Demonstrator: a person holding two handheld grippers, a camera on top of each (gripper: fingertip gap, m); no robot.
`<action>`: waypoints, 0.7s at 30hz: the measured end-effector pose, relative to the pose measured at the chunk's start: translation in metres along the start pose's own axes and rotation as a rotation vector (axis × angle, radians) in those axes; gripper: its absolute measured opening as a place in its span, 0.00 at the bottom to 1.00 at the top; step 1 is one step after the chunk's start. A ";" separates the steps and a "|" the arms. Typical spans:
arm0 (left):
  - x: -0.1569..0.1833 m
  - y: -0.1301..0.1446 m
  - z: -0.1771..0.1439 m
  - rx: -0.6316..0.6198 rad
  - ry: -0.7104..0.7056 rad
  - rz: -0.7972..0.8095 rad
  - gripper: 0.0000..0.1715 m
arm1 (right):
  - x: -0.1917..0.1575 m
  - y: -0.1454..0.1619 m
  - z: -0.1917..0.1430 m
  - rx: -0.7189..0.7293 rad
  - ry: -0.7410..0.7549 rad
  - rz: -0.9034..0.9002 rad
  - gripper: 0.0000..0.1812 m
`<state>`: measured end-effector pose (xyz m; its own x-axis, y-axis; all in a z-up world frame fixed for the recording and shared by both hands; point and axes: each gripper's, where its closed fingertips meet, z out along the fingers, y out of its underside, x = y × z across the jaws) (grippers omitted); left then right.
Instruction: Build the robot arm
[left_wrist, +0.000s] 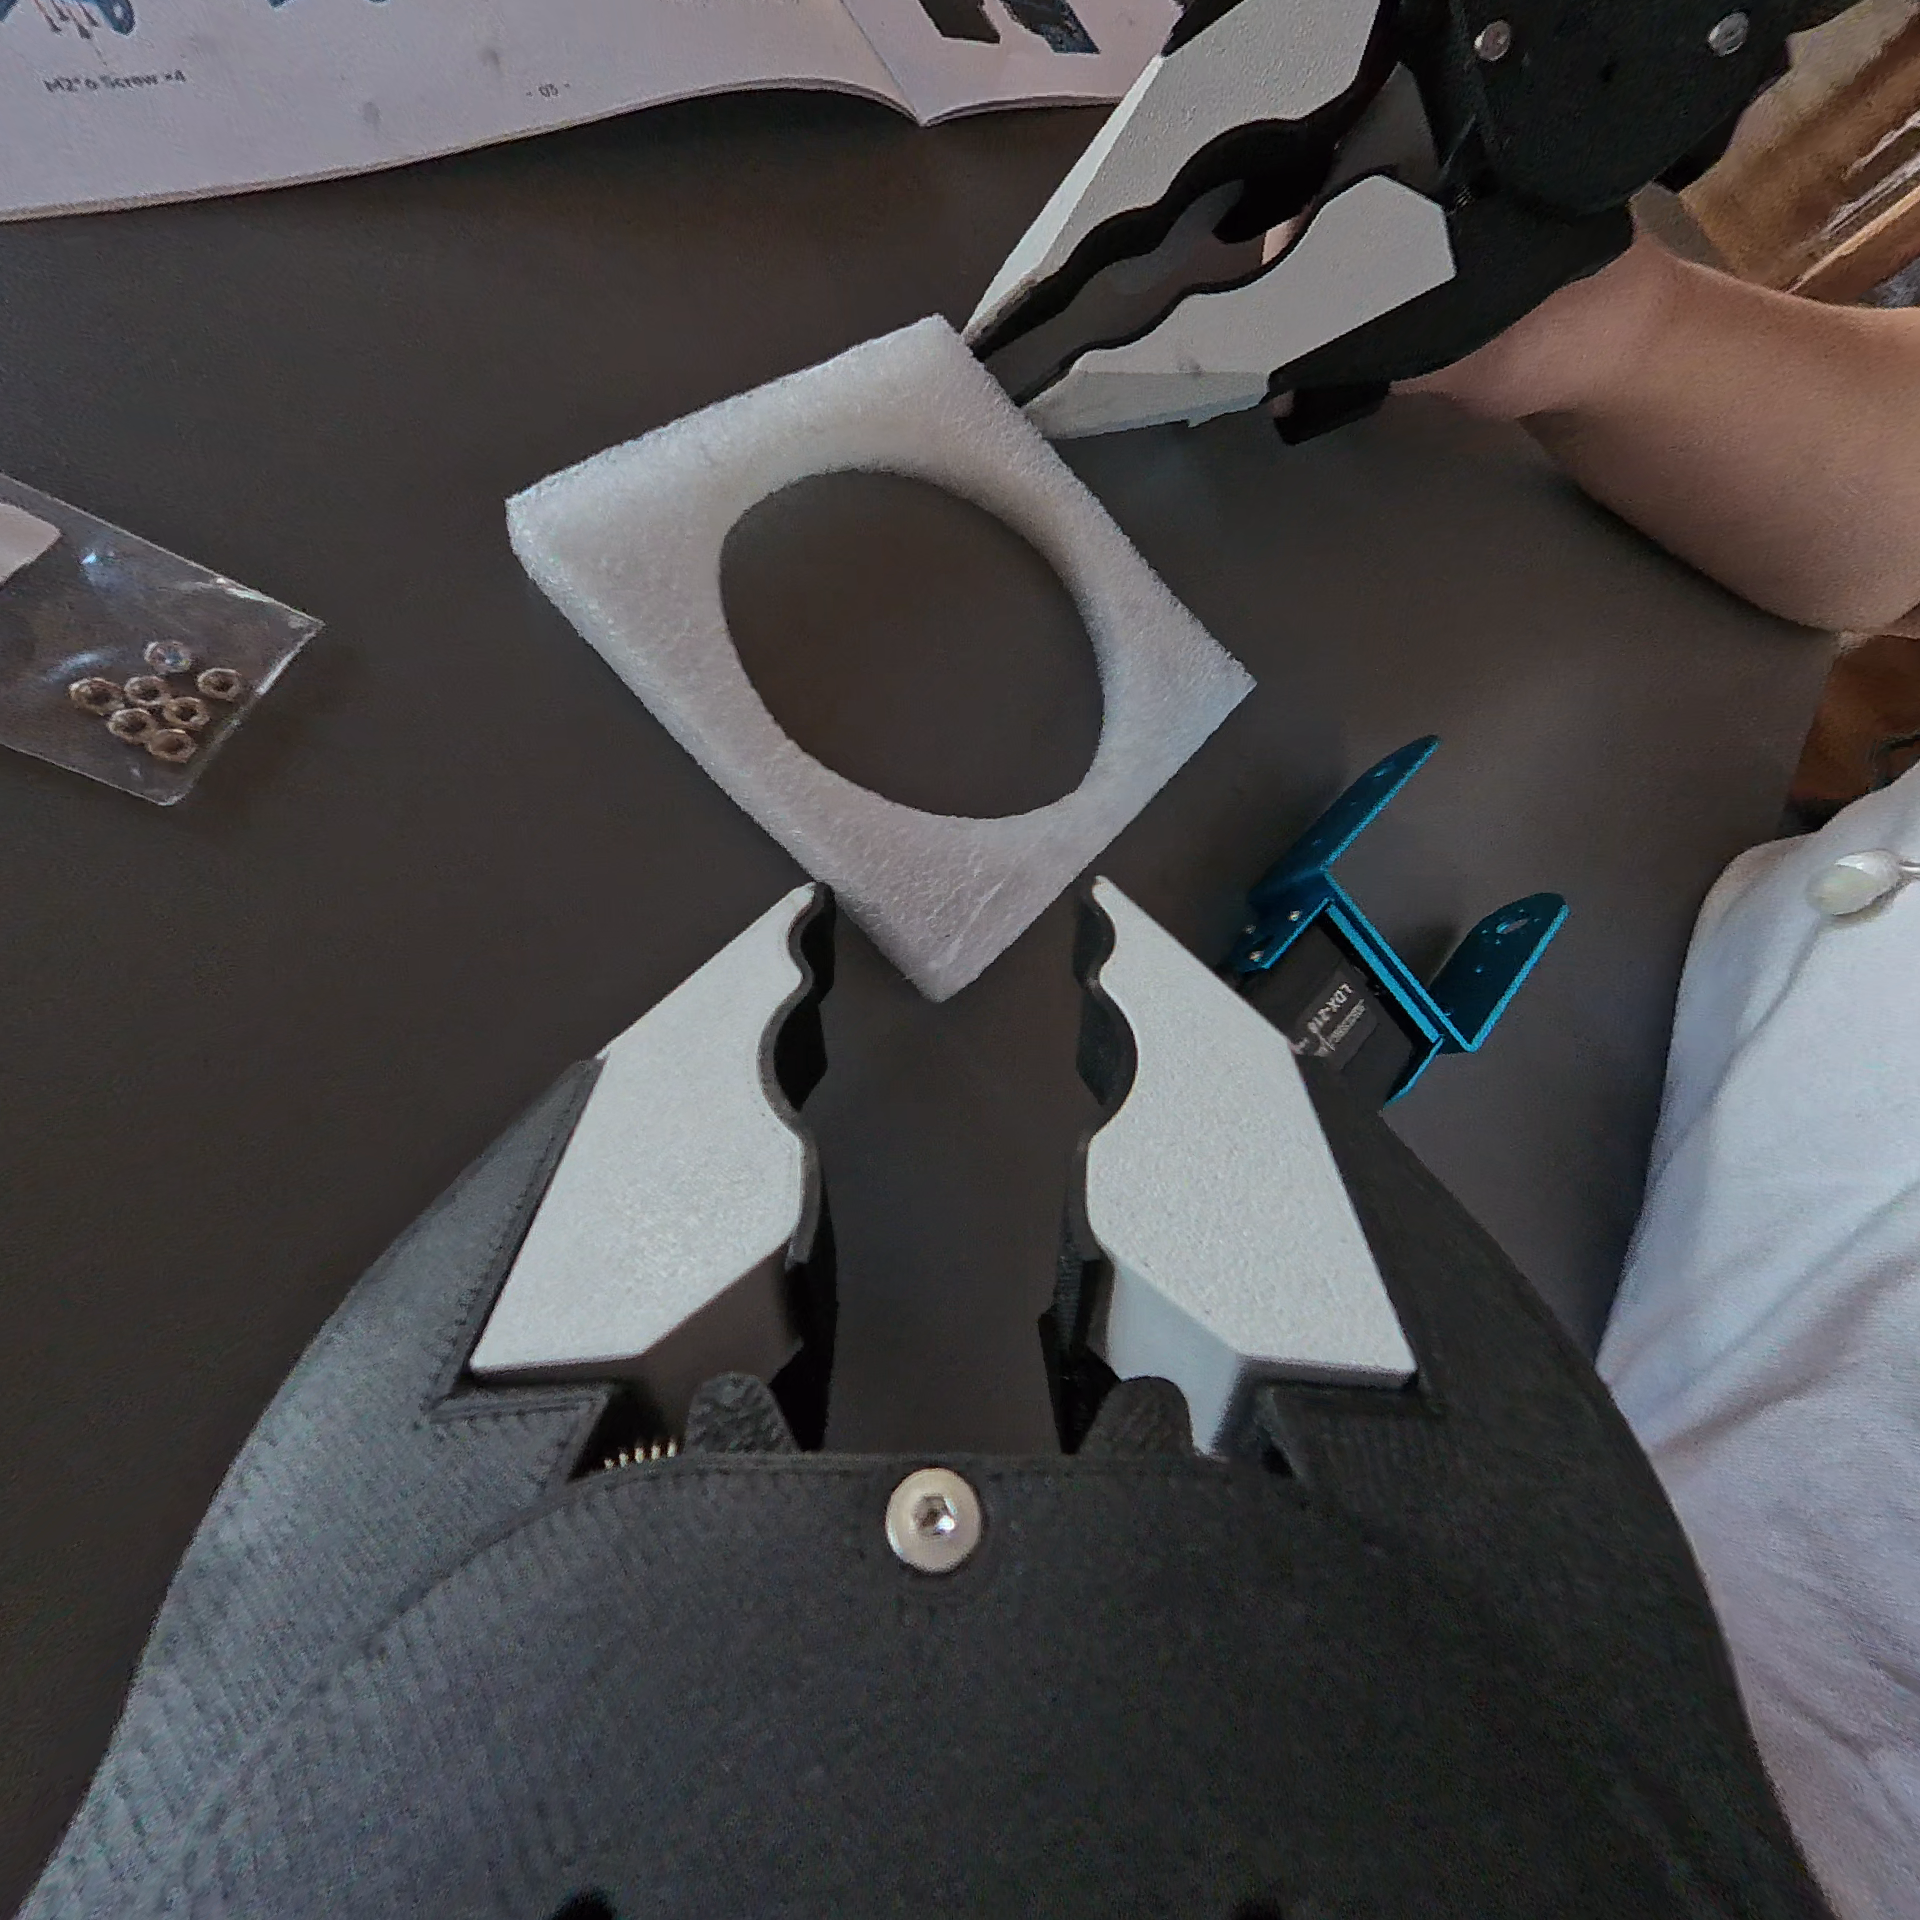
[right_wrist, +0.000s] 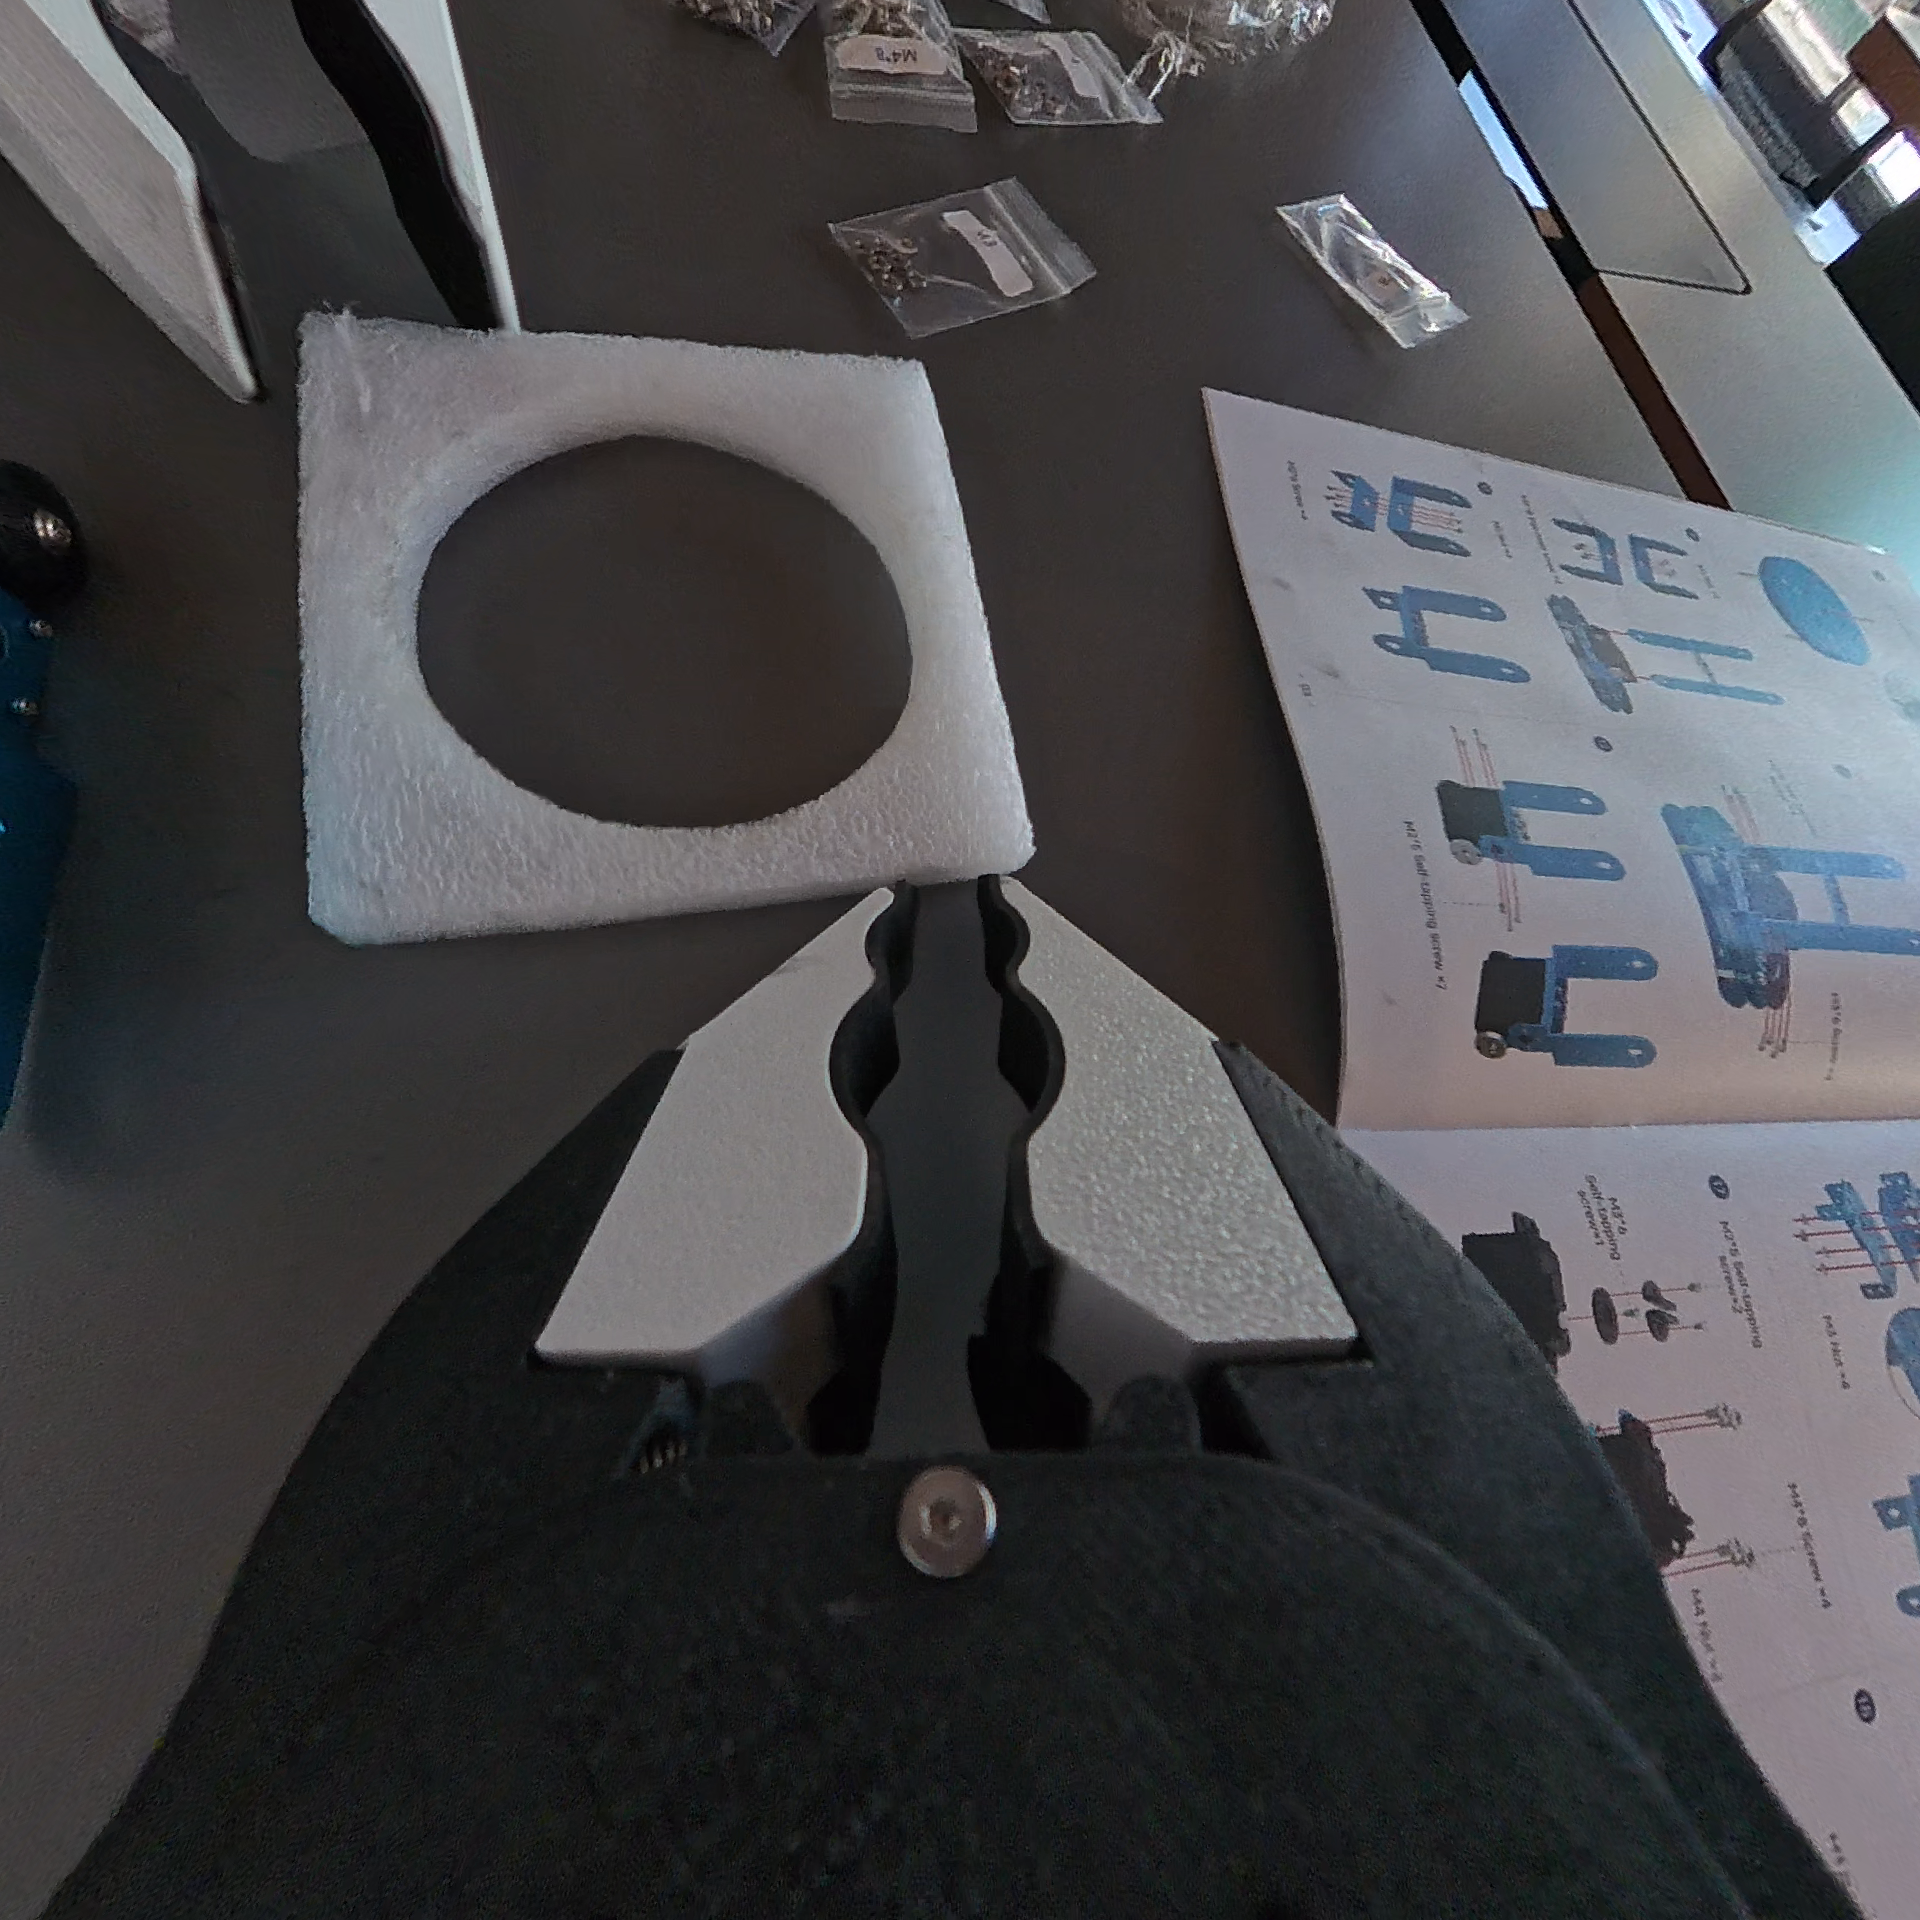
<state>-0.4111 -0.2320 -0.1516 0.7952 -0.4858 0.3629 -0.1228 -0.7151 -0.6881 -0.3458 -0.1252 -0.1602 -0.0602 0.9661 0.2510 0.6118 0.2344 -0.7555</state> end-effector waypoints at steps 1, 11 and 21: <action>0.003 0.000 0.000 0.005 0.009 0.002 0.27 | 0.000 0.000 0.000 0.002 0.007 -0.009 0.07; 0.004 0.005 -0.009 0.022 -0.043 -0.011 0.27 | -0.005 -0.003 -0.001 0.016 0.011 -0.062 0.07; 0.006 -0.015 -0.051 0.170 -0.168 0.040 0.26 | 0.029 -0.014 -0.015 0.147 0.188 -0.080 0.10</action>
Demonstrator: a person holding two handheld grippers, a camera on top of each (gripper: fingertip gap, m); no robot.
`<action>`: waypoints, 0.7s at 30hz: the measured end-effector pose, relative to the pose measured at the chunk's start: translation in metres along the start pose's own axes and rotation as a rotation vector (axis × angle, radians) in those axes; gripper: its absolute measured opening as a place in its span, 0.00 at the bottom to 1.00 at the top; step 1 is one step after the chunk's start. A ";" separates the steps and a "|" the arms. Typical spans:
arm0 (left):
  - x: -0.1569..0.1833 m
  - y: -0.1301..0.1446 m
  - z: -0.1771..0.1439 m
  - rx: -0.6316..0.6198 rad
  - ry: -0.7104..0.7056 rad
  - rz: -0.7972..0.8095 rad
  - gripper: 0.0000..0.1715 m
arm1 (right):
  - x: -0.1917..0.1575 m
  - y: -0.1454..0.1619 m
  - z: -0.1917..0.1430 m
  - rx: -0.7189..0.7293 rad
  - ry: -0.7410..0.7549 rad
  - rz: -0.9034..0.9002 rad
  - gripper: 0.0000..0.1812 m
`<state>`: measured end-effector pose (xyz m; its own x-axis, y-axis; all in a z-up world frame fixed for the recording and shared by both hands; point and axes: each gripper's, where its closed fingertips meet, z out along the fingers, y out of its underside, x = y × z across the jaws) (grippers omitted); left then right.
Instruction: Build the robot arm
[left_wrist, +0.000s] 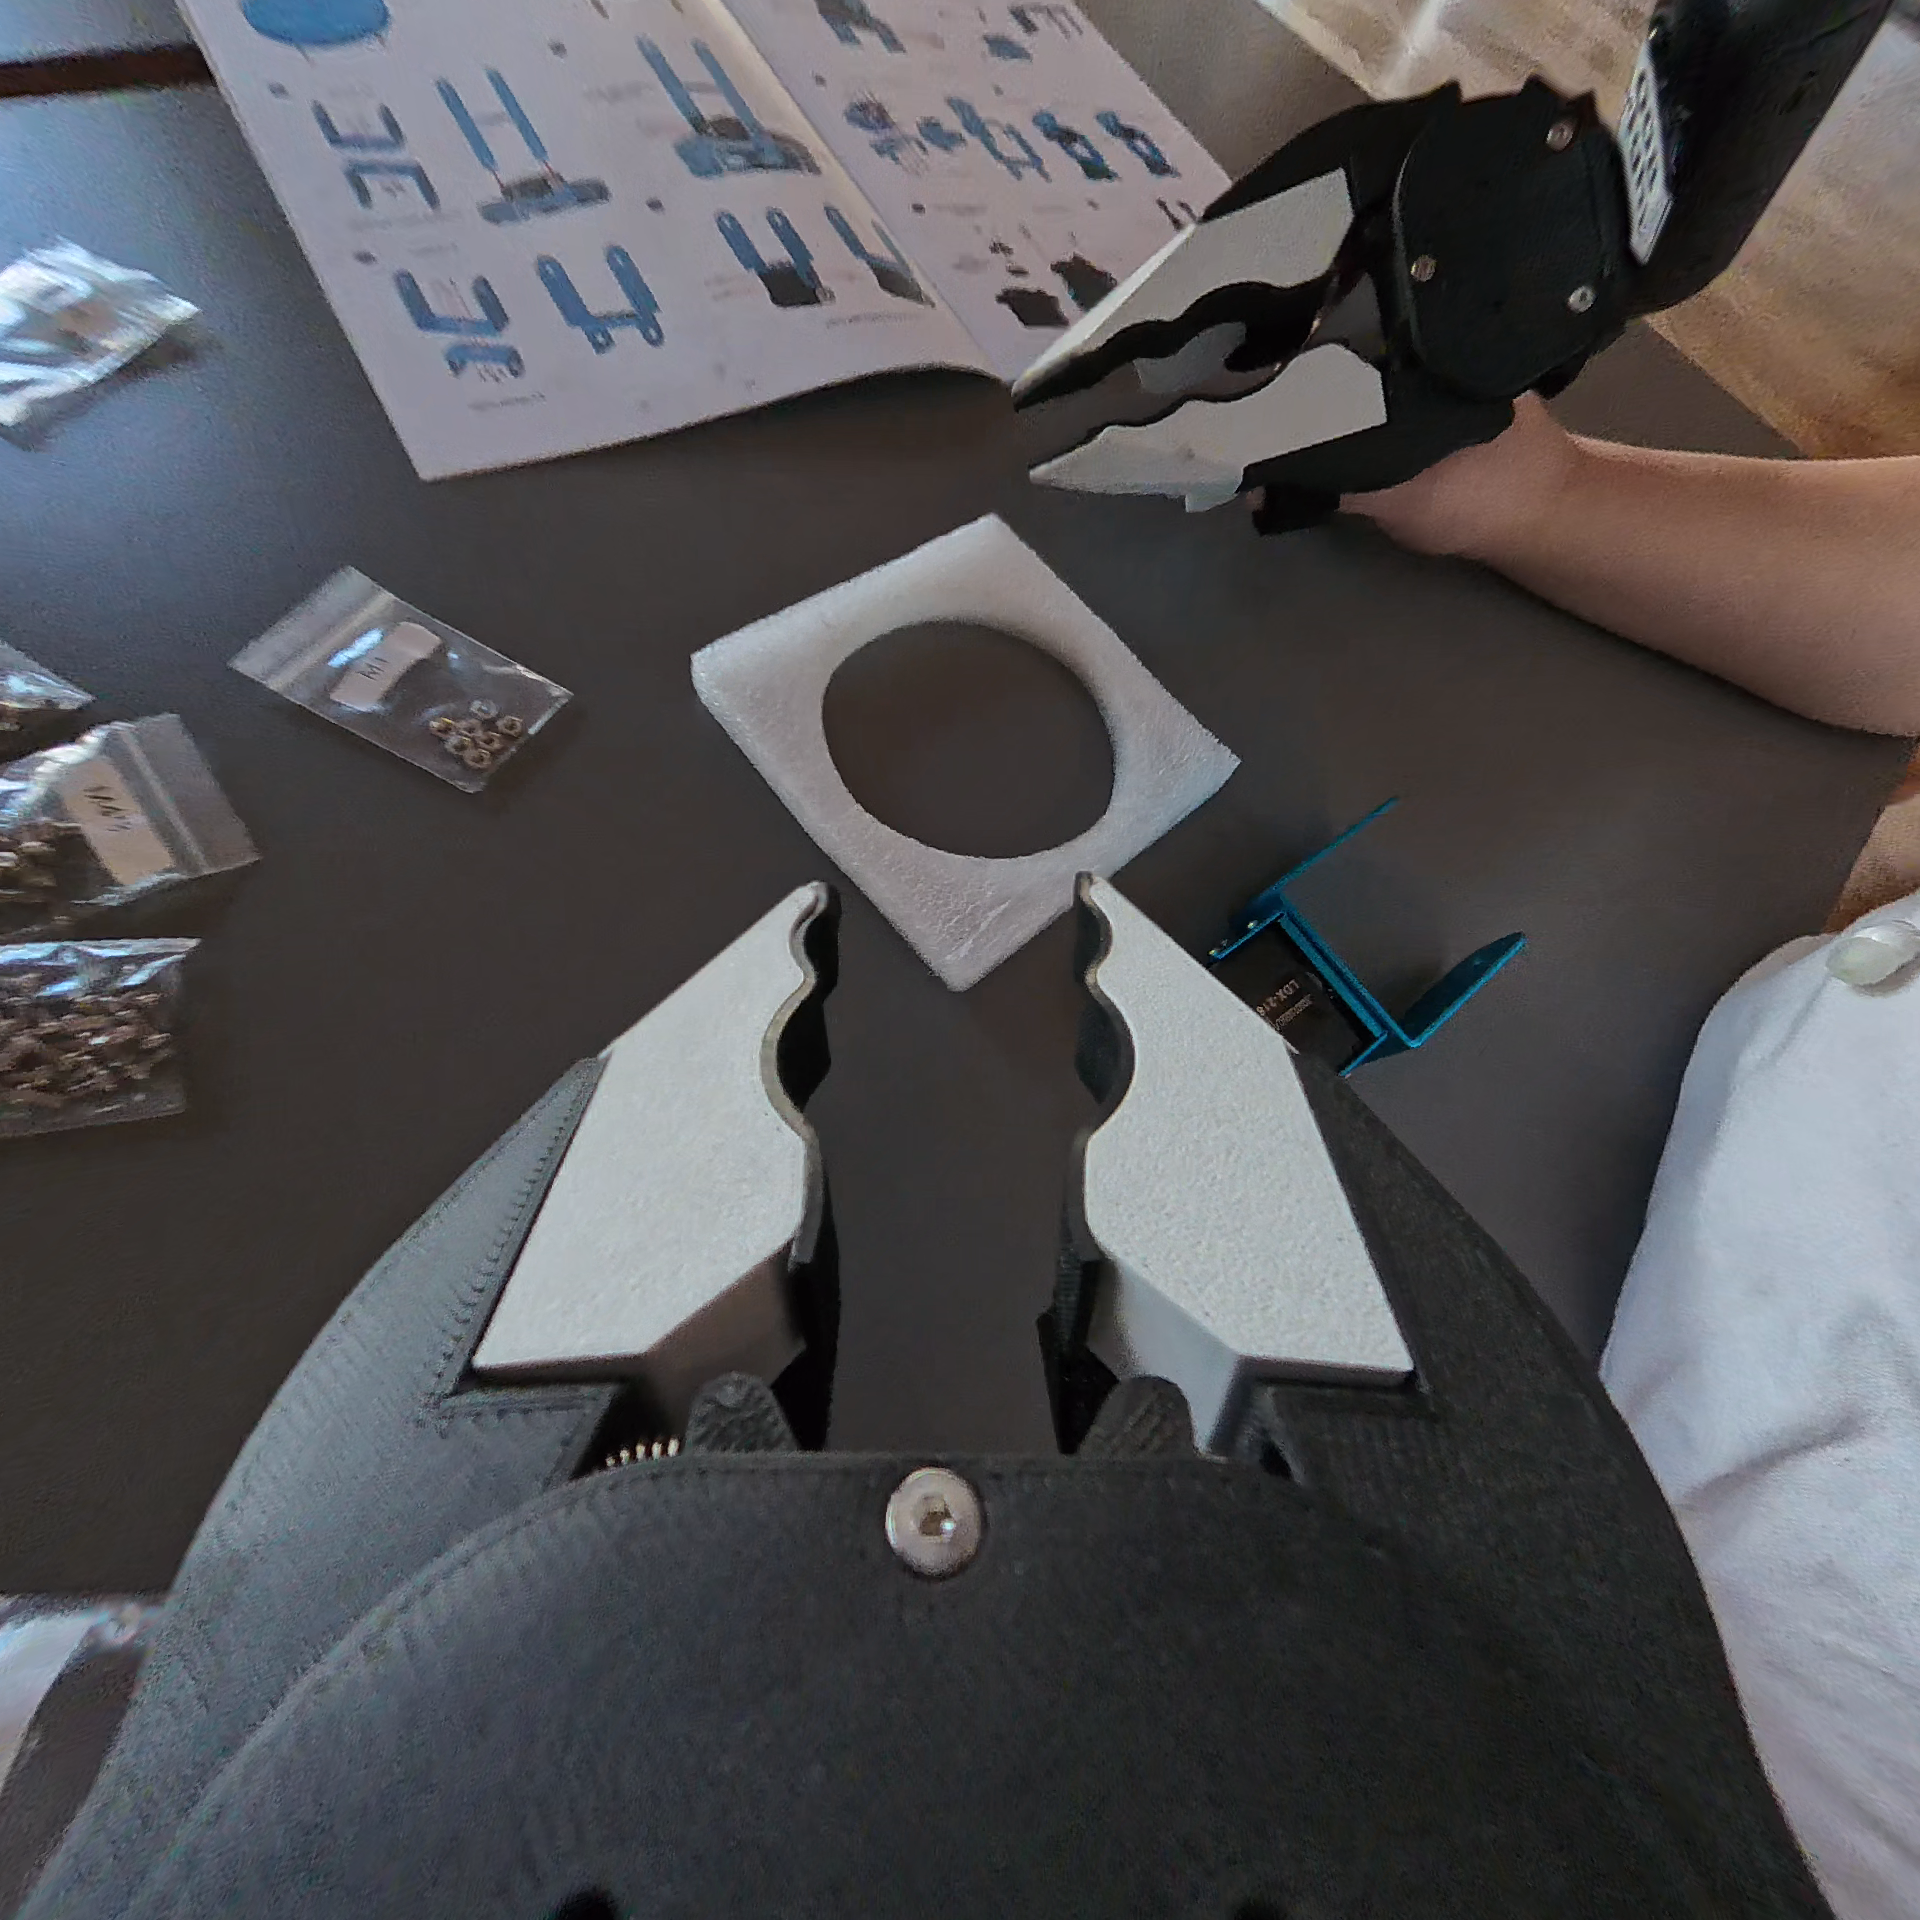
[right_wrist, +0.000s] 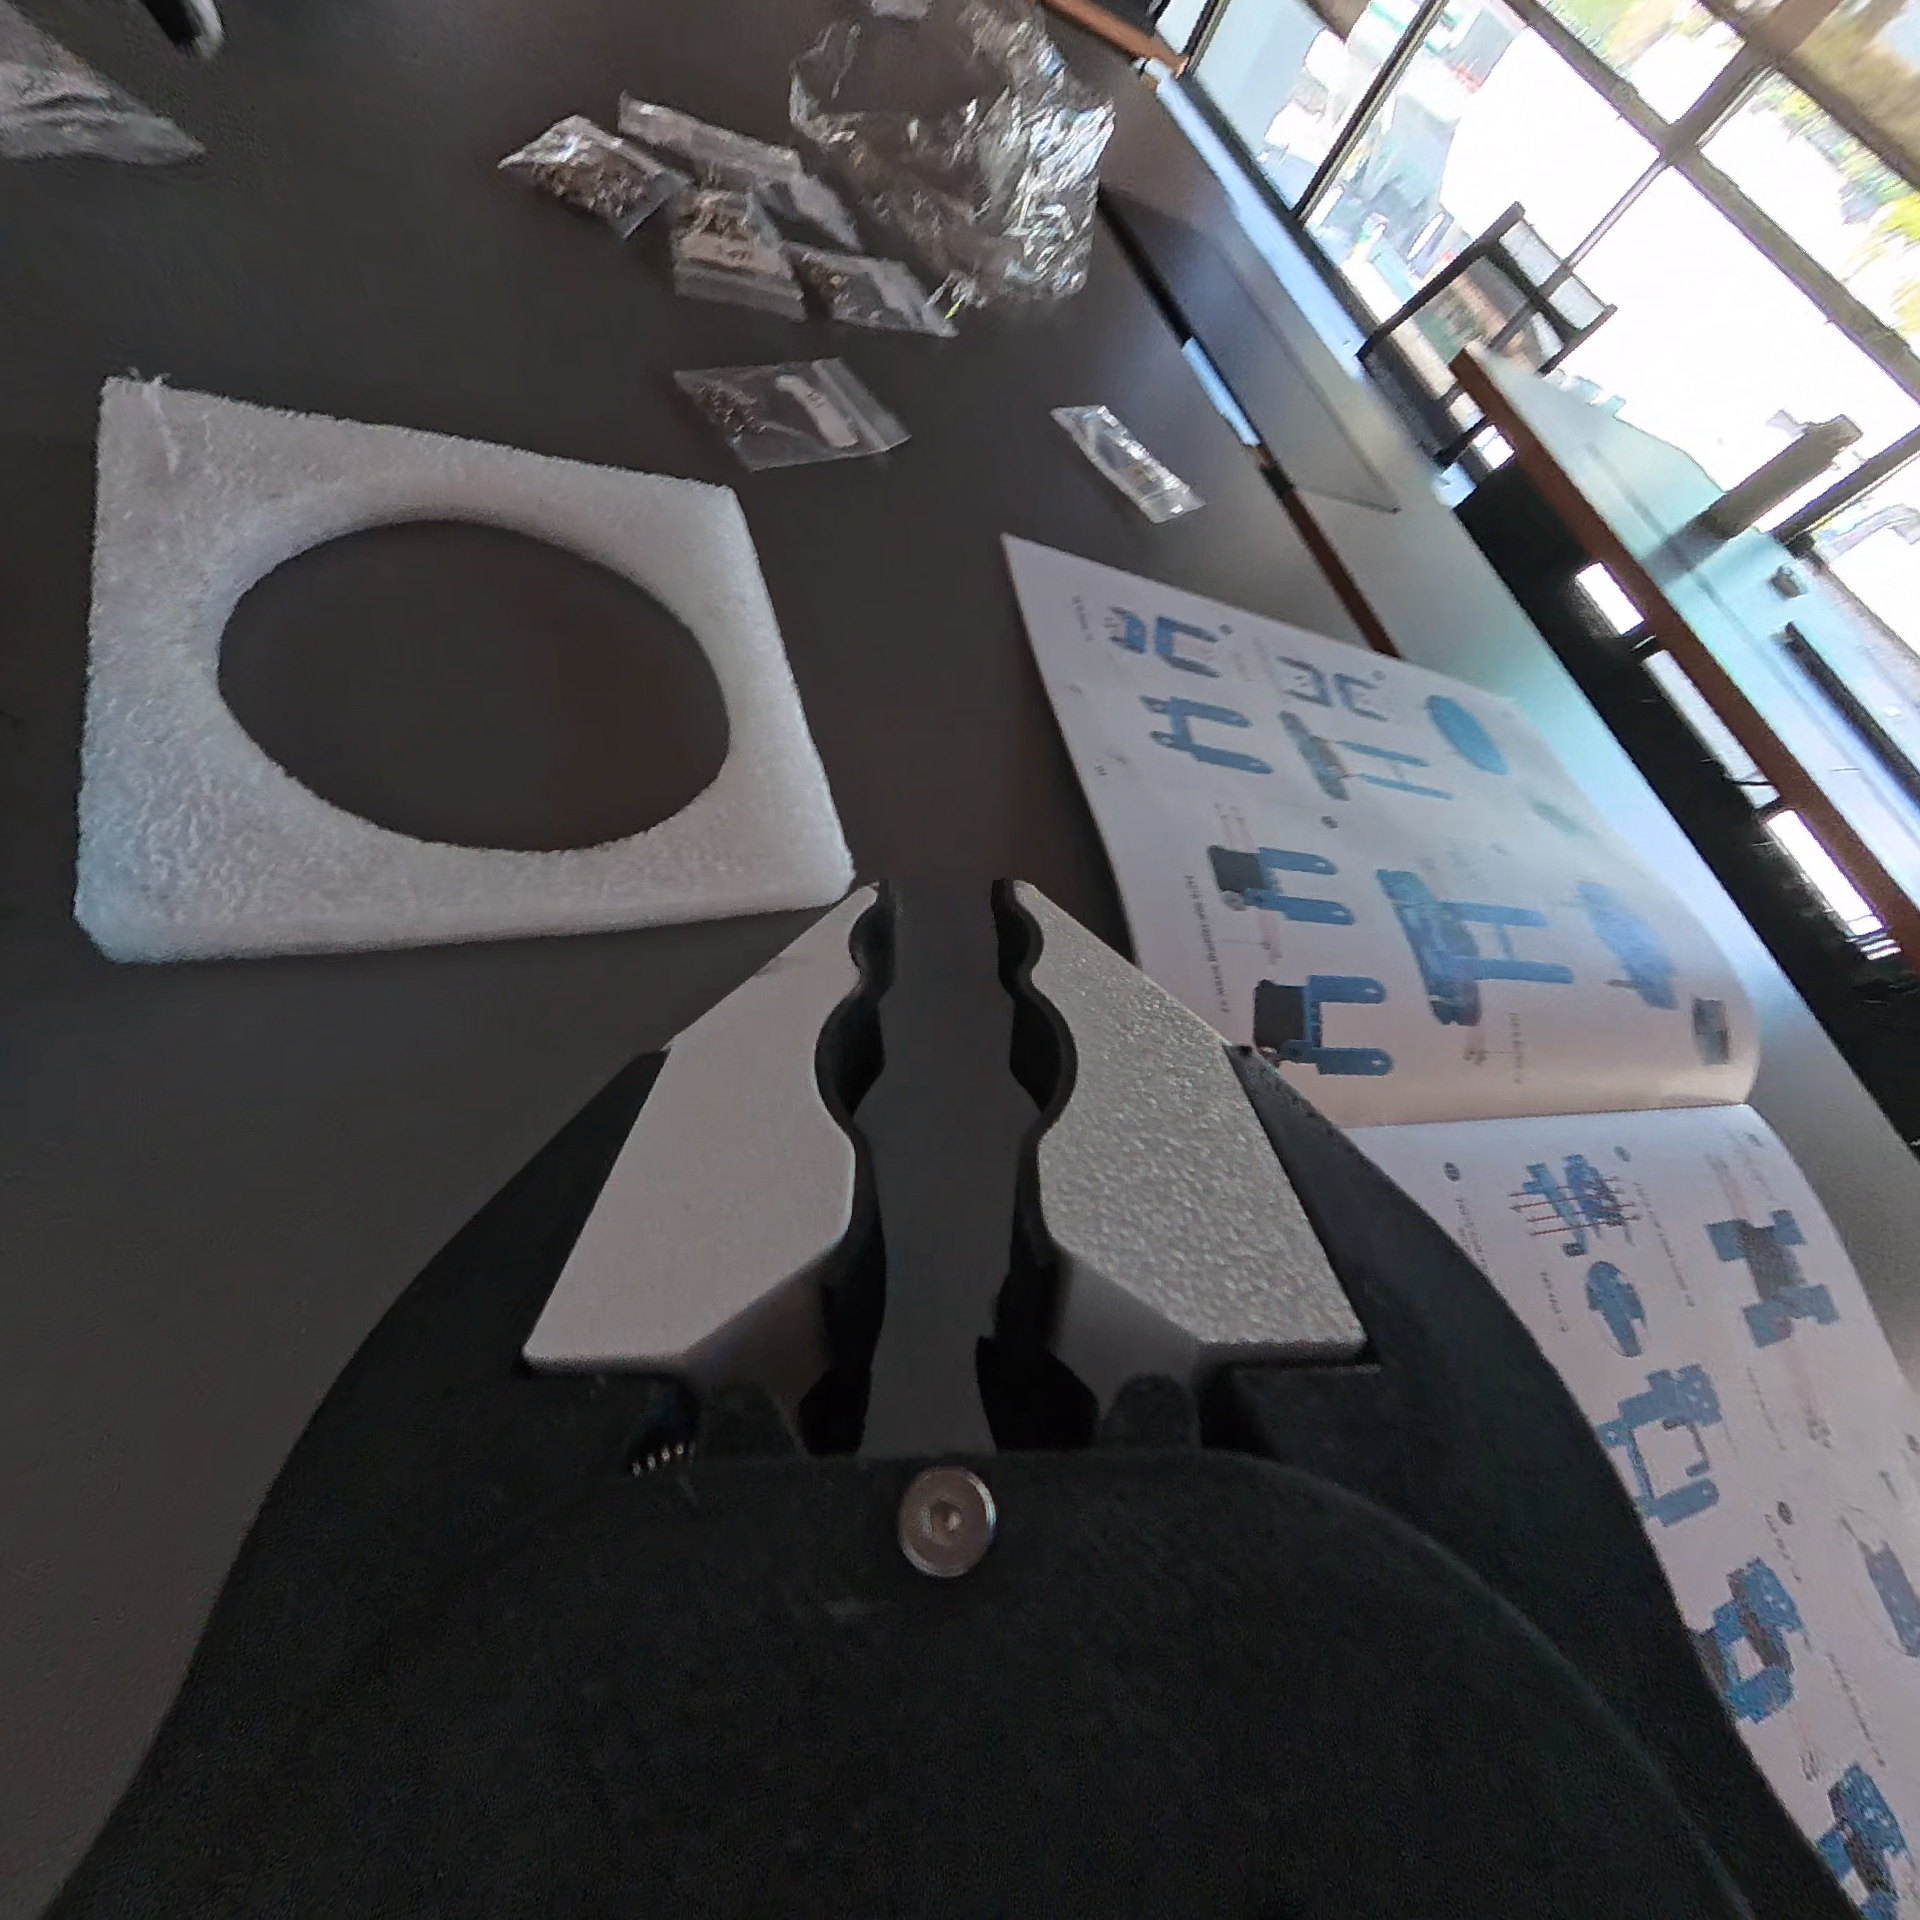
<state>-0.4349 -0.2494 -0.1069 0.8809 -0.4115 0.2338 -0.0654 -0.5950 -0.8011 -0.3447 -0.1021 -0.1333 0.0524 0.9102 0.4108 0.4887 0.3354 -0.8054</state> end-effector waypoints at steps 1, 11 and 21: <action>0.000 -0.004 -0.008 0.021 -0.020 0.011 0.26 | 0.003 -0.001 0.000 0.012 0.014 0.004 0.10; -0.005 -0.038 -0.111 0.239 -0.225 0.087 0.26 | 0.020 -0.006 0.003 0.048 0.108 -0.018 0.14; -0.046 0.008 -0.182 0.215 -0.374 0.067 0.26 | 0.024 -0.007 0.004 0.046 0.186 -0.114 0.14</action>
<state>-0.5612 -0.3610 -0.0232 0.9898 -0.1425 -0.0062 -0.0636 -0.4016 -0.9136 -0.3504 -0.0812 -0.1194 0.1607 0.8067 0.5687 0.4608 0.4482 -0.7660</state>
